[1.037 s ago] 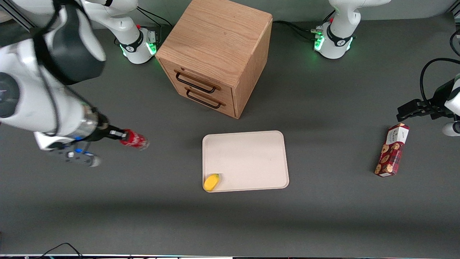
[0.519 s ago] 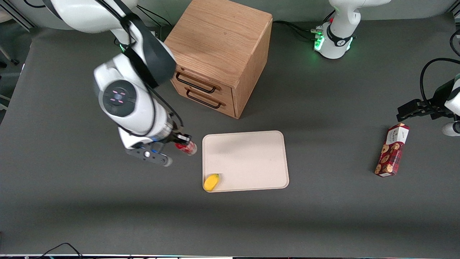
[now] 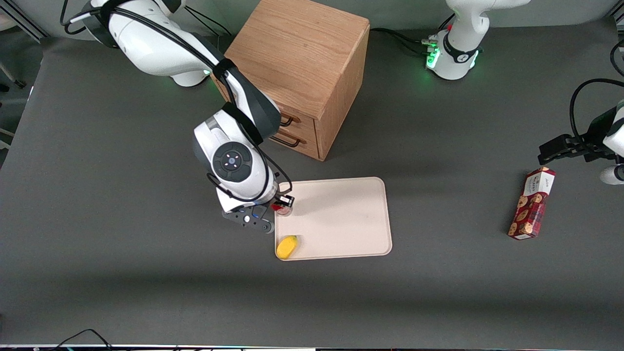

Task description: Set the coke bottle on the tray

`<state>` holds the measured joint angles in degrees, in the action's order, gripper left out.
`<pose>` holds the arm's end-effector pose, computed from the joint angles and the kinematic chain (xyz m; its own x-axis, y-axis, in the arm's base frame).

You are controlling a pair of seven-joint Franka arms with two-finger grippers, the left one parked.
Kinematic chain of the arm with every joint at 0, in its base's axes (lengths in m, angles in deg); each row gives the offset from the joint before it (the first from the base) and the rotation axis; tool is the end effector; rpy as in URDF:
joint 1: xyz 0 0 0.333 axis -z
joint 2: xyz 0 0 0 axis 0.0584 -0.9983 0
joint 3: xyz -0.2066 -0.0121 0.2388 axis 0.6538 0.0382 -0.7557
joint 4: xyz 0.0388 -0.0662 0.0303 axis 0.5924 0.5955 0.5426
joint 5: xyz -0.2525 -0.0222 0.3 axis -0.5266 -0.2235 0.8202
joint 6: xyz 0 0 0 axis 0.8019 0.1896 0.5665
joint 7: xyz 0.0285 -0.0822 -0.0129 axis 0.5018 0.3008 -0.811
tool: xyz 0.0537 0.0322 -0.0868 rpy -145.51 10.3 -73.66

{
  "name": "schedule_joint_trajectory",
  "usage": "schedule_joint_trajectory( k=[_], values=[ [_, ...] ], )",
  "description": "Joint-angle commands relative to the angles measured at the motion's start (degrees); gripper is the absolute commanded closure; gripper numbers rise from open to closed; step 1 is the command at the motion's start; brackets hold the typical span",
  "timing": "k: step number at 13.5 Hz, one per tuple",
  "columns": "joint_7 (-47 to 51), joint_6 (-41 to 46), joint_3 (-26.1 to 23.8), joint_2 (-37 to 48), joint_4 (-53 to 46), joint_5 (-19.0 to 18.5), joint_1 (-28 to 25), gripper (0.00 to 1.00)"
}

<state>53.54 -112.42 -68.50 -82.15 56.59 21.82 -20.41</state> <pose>0.6229 0.3983 0.3497 0.9246 -0.3719 -0.0822 -0.3730 -0.9278 0.0015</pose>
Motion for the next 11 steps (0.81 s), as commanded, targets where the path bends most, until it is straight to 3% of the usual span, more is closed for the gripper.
schedule_joint_trajectory(
  k=[1, 6, 7, 8, 11],
  values=[
    [2.18, -3.00, -0.28, -0.41, 1.36, -1.61, -0.58, 1.00],
    [2.44, -4.15, -0.37, -1.39, 3.03, -4.25, -1.29, 1.00],
    [2.44, -4.15, -0.37, -1.39, 3.03, -4.51, -1.29, 0.38],
    [2.44, -4.15, -0.37, -1.39, 3.03, -4.69, -1.29, 0.02],
    [1.92, -4.15, -0.37, -0.60, 3.03, -4.78, -1.29, 0.00]
  ],
)
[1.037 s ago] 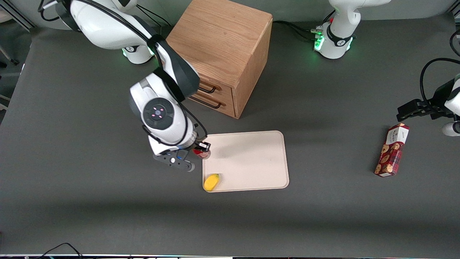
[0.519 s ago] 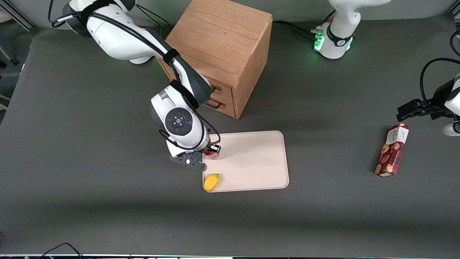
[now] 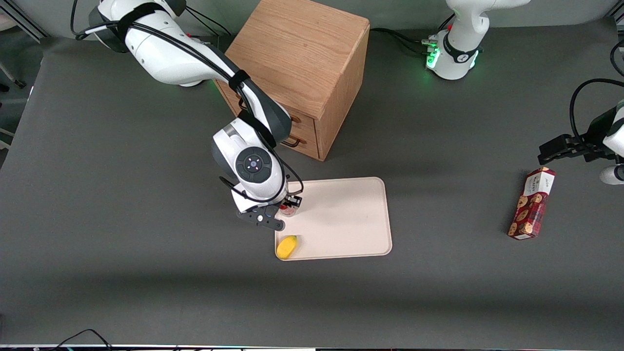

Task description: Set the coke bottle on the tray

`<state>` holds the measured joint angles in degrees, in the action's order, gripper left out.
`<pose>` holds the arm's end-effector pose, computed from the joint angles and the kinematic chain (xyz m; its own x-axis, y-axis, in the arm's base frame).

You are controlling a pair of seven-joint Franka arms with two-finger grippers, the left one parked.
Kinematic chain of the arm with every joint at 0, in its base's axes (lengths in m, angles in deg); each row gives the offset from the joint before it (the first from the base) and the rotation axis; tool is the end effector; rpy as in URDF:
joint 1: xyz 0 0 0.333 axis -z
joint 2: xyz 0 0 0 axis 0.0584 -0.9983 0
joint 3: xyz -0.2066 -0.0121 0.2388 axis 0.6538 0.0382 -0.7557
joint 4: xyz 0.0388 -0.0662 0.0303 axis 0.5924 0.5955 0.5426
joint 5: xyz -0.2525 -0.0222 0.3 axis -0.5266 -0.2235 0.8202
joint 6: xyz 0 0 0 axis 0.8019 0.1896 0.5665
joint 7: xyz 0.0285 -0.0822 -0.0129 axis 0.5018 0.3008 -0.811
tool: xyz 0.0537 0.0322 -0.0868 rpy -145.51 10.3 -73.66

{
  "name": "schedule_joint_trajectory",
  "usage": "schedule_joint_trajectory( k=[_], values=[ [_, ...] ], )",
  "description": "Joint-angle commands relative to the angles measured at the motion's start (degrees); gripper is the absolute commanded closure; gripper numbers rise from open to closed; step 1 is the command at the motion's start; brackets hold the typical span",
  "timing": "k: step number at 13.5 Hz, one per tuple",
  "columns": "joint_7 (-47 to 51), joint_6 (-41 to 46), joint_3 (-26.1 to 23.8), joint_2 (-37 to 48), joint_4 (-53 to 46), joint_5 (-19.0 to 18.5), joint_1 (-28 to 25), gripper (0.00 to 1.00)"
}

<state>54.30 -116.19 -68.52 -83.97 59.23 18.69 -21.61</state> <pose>0.6138 0.4102 0.3104 0.9374 -0.3443 -0.0522 -0.3429 -0.9388 0.0334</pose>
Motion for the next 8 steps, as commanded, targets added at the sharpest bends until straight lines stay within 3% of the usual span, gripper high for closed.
schedule_joint_trajectory(
  k=[1, 3, 6, 8],
  values=[
    [0.81, -0.38, -0.26, 2.35, 0.47, -1.56, -0.01, 0.00],
    [-2.51, -0.03, -0.26, 7.43, 3.35, -1.56, 1.57, 0.00],
    [-19.35, 5.22, 0.96, 17.10, 9.33, -2.09, 5.95, 0.00],
    [-34.20, 7.87, 5.52, 22.38, 11.80, -1.74, 8.07, 0.00]
  ],
)
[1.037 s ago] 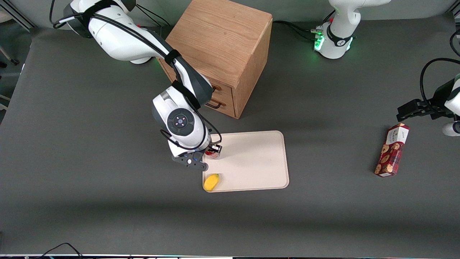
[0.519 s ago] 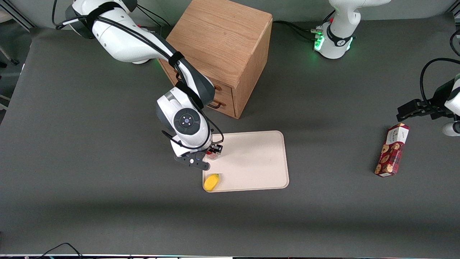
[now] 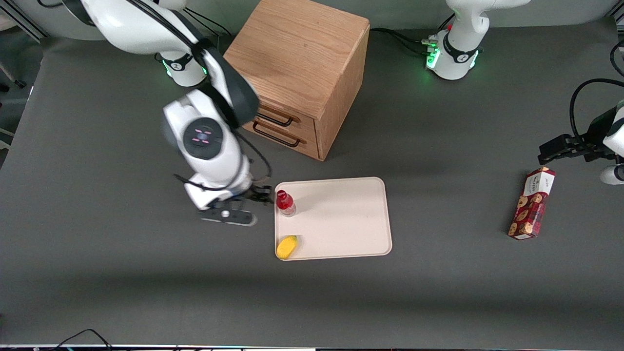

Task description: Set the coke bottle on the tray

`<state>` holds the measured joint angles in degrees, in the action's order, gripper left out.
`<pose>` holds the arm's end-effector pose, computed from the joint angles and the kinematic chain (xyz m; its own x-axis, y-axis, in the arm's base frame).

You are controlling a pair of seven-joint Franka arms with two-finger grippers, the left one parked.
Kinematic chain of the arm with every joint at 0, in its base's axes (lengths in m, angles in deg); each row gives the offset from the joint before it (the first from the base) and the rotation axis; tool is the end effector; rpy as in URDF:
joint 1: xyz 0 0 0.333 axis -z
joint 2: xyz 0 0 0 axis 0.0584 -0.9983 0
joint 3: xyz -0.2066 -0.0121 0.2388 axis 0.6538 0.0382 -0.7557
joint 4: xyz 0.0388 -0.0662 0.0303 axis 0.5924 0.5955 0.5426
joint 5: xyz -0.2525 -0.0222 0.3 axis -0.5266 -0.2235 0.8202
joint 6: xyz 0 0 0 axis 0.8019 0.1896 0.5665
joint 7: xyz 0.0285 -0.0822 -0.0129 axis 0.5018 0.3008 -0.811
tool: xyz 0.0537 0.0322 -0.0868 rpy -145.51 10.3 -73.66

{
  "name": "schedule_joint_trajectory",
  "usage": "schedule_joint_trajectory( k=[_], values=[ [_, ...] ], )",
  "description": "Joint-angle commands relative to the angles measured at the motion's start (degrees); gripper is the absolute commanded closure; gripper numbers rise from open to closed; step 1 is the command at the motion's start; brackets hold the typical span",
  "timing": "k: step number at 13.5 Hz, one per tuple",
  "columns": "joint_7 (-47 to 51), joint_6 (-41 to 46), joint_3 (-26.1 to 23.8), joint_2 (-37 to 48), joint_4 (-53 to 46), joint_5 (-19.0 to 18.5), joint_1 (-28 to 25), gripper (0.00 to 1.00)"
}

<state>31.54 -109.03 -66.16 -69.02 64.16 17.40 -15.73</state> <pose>0.6267 0.3095 0.4435 0.9968 -0.0763 0.0258 -0.0779 -0.9948 0.0657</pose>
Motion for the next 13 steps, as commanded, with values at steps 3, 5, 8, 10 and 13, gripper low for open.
schedule_joint_trajectory(
  k=[3, 5, 8, 10, 13],
  values=[
    [-22.54, 1.07, 9.65, 13.16, 9.16, 6.20, 6.93, 0.00],
    [-30.63, 3.34, 14.05, 16.06, 9.60, 11.57, 10.10, 0.00],
    [-35.94, 5.64, 16.87, 19.75, 10.65, 11.94, 14.06, 0.00],
    [-35.77, 6.08, 18.63, 21.60, 11.01, 11.51, 14.24, 0.00],
    [-35.68, 7.31, 18.64, 22.58, 11.18, 9.84, 14.60, 0.00]
  ],
)
